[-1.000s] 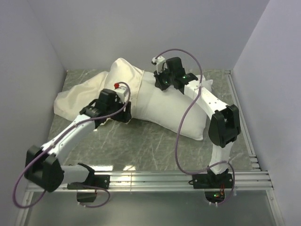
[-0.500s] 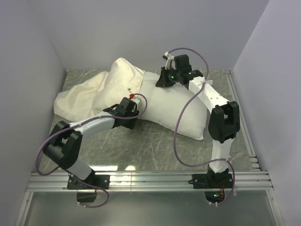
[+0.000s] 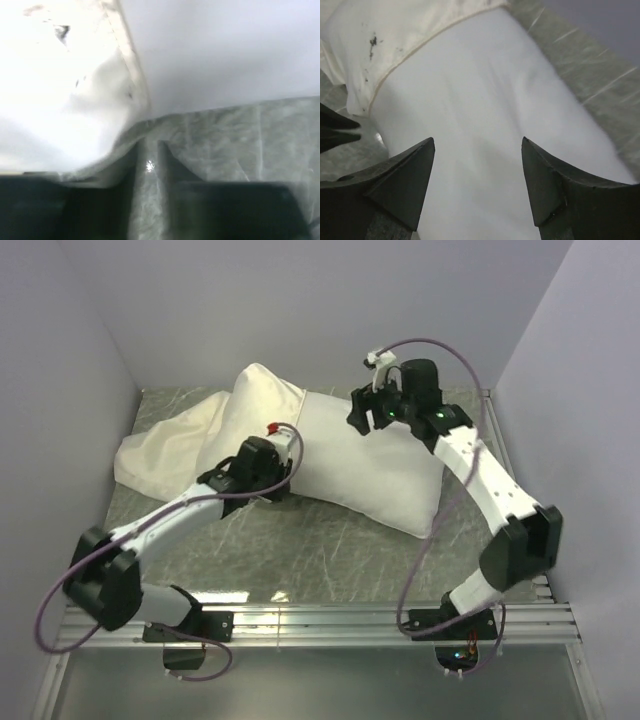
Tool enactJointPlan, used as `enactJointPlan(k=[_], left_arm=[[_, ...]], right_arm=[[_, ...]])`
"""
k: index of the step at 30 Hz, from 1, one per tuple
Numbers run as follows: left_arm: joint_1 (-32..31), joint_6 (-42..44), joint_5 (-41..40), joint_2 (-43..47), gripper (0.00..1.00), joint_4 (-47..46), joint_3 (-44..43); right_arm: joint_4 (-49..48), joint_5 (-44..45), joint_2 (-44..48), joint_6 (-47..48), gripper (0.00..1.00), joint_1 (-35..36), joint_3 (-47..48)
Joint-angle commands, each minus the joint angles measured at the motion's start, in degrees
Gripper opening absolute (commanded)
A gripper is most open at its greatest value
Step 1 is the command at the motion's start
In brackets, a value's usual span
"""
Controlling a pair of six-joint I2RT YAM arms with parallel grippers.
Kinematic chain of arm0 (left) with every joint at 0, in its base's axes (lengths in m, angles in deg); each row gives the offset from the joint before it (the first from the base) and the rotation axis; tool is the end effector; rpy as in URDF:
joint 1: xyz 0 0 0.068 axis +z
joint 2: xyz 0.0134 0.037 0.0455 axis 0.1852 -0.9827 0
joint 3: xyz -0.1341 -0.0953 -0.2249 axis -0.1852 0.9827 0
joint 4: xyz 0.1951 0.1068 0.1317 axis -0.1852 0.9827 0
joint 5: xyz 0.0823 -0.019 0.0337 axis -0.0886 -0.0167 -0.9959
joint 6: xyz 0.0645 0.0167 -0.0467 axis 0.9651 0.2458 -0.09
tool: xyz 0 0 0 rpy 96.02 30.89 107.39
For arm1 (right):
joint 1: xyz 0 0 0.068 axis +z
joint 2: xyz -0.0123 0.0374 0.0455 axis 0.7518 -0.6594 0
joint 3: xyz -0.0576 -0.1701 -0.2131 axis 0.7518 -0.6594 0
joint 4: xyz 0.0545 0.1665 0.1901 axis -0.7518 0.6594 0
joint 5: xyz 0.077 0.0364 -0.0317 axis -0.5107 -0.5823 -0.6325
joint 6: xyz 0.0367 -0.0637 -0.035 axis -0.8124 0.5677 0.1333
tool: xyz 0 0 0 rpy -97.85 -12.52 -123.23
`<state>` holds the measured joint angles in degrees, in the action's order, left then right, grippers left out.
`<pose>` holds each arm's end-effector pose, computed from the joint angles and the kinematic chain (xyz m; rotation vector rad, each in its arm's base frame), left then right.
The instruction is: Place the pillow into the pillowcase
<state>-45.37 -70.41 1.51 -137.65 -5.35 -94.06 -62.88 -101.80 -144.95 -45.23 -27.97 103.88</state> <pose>0.2711 -0.1846 0.2306 0.4502 2.3129 -0.3606 0.3665 0.1670 0.3531 -0.7244 1.9508 0.5393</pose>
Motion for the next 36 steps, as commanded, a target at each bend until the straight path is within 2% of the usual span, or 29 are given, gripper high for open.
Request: enactJointPlan(k=[1,2,4,5,6,8,9,13,19,22,29,33,36], left_arm=[[-0.1,-2.4,6.9,10.7,0.45,-1.6,4.0],[-0.1,-4.6,5.2,15.5,0.76,-1.6,4.7],[0.7,-5.9,0.4,19.1,0.91,-0.4,4.8],[1.6,-6.7,-0.4,21.4,0.99,0.7,4.3],[3.9,-7.1,-0.6,22.0,0.99,1.8,3.5],[6.9,-8.3,1.0,23.8,0.99,5.3,1.5],[9.4,-8.6,1.4,24.4,0.99,6.2,1.1],[14.4,-10.0,1.9,27.5,1.0,8.3,2.9],[20.3,-12.6,6.2,27.1,0.99,7.6,6.0],[22.0,-13.3,8.2,25.8,1.0,6.9,6.9],[22.7,-13.0,9.6,26.0,0.99,6.2,7.8],[23.1,-13.6,9.6,26.2,1.0,5.8,8.9],[23.3,-14.5,9.4,26.8,0.99,6.1,9.1]], right_arm=[[-1.6,4.2,10.6,12.1,0.78,1.5,-3.2],[-1.6,7.8,12.3,14.7,0.78,2.5,-4.8],[-4.3,13.9,17.9,21.6,0.78,8.9,-12.1],[-6.0,21.0,19.8,24.6,0.78,11.8,-15.1],[-7.6,24.0,22.4,25.6,0.78,16.7,-18.0],[-13.4,30.0,23.6,28.1,0.79,21.1,-25.8],[-15.6,35.8,23.2,29.2,0.79,25.0,-28.0],[-32.5,44.7,17.7,35.4,0.79,30.0,-39.0],[-46.3,51.7,5.1,42.1,0.8,34.4,-41.5],[-44.2,52.9,1.9,40.6,0.81,36.6,-39.2],[-36.0,59.7,4.2,39.2,0.85,44.3,-34.6],[-39.4,66.0,-2.0,41.7,0.86,45.4,-35.7],[-46.7,67.8,-6.8,45.1,0.86,45.0,-38.3]])
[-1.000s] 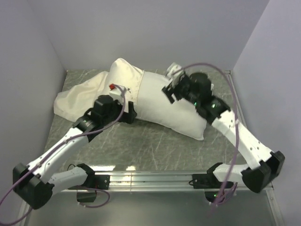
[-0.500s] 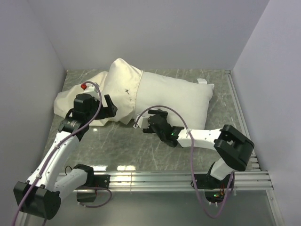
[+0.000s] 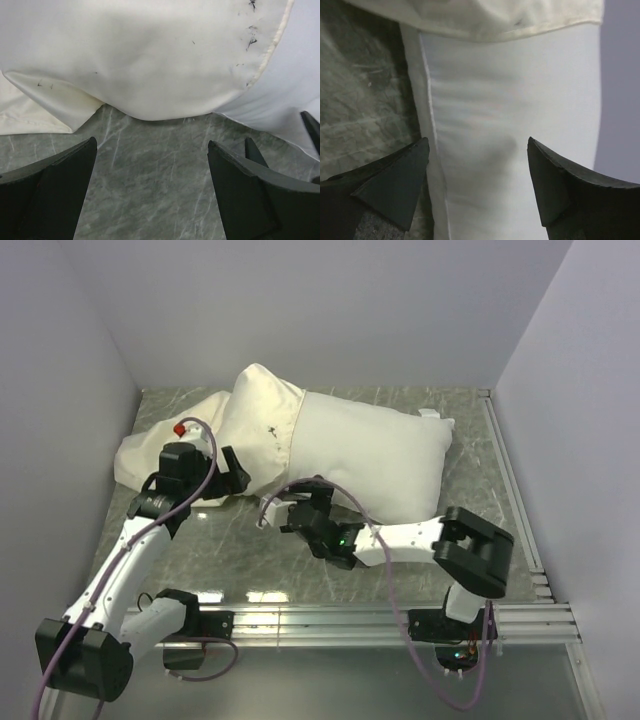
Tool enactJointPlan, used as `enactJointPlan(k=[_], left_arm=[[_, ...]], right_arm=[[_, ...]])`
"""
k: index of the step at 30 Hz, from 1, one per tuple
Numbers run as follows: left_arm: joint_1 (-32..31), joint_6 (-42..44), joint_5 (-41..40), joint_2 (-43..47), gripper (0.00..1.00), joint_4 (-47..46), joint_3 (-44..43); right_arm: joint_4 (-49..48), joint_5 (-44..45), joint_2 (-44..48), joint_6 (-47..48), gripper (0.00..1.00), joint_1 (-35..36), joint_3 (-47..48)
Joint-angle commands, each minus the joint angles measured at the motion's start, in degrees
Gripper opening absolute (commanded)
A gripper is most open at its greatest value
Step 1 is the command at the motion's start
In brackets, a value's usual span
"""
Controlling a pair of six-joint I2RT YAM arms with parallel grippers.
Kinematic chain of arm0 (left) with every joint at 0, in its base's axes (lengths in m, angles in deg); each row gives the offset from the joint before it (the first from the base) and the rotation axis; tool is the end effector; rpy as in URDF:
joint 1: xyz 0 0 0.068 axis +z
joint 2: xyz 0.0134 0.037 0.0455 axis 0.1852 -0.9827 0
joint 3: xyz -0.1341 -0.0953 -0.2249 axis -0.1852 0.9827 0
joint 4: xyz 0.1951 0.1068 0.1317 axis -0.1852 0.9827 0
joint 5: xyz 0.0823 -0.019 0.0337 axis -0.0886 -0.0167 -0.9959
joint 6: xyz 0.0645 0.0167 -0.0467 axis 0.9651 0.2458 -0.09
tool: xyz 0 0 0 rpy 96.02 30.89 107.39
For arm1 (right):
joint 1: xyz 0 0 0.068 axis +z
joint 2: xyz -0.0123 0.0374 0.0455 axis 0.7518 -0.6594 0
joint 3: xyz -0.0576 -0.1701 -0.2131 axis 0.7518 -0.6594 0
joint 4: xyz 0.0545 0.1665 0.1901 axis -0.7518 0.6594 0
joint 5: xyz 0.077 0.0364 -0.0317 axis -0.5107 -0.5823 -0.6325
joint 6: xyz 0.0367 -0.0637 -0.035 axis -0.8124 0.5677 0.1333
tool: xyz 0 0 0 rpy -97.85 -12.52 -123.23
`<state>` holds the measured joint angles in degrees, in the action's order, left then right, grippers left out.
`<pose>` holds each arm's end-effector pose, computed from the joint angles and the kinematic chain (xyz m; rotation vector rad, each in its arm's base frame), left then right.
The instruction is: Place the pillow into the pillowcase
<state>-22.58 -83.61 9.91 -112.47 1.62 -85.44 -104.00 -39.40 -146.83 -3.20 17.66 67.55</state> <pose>0.2306 -0.0565 0.2785 -0.1857 2.1904 -0.4857 0.1918 0.3239 0.2037 -1.3681 1.3817 -0.5164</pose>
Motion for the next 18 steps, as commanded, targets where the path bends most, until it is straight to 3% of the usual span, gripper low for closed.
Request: enactJointPlan(k=[1,5,8,11,12,15,18], left_arm=[[0.4,-1.3,0.9,1.9,0.99,-0.9,0.7],[0.7,-2.3,-0.9,4.4,0.99,-0.9,2.1],[0.8,-3.1,-0.3,4.6,0.99,-0.6,2.9],[0.9,-3.2,0.2,5.1,0.99,-1.5,4.0],[0.9,-3.2,0.5,5.2,0.99,-1.7,4.5],[0.9,-2.4,1.1,5.8,0.98,-2.8,4.9],[0.8,-0.8,1.4,6.8,0.94,-4.2,6.0]], right_arm=[[-9.1,6.5,-6.3,4.0,0.86,-1.0,-2.7],[-16.6,7.5,-12.6,8.4,0.85,-2.7,-3.1],[-18.9,7.0,-15.0,9.5,0.75,-4.6,-1.8],[-23.0,6.5,-16.4,12.1,0.47,-6.3,-1.0],[-23.3,6.2,-16.4,12.2,0.27,-6.6,-0.1],[-16.1,4.2,-12.7,7.3,0.0,-7.2,4.0],[5.1,-2.8,-6.7,-6.2,0.0,-8.5,14.0]])
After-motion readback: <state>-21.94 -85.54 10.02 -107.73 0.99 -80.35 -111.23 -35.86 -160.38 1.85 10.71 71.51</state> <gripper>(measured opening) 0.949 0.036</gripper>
